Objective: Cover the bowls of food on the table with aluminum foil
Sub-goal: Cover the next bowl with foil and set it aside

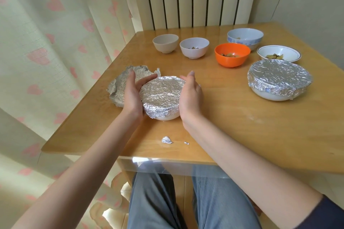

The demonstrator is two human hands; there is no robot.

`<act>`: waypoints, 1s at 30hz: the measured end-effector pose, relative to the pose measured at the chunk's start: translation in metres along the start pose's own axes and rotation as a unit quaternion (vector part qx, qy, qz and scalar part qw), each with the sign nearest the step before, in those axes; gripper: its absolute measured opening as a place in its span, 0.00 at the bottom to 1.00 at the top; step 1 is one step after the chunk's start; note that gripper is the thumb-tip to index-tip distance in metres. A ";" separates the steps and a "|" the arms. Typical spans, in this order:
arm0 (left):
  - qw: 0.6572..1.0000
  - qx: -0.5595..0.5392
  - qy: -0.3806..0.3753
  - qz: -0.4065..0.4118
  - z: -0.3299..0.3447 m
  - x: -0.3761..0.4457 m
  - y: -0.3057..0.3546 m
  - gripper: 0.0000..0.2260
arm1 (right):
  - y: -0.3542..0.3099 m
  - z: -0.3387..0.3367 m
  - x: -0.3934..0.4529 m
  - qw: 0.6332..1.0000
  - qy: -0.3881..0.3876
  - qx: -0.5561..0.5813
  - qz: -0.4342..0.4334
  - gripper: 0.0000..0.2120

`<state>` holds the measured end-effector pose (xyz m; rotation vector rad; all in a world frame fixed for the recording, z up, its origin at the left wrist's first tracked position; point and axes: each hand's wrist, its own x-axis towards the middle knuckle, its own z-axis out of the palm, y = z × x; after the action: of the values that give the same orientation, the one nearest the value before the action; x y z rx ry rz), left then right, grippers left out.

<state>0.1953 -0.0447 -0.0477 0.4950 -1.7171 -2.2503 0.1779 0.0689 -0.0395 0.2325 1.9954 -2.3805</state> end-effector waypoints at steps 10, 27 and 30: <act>0.946 0.204 -0.218 0.128 -0.056 0.005 0.007 0.41 | 0.002 -0.058 0.018 0.973 -0.232 0.014 0.000 0.25; 0.874 0.394 -0.246 0.144 -0.056 0.005 0.002 0.61 | 0.025 -0.058 0.021 0.917 -0.330 -0.199 -0.102 0.58; 0.874 0.390 -0.251 0.144 -0.056 0.005 0.001 0.61 | 0.025 -0.058 0.020 0.918 -0.331 -0.194 -0.103 0.57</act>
<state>0.2145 -0.0964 -0.0607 -0.2446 -2.7359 -1.4689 0.1671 0.1230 -0.0760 -0.7247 2.1121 -1.7229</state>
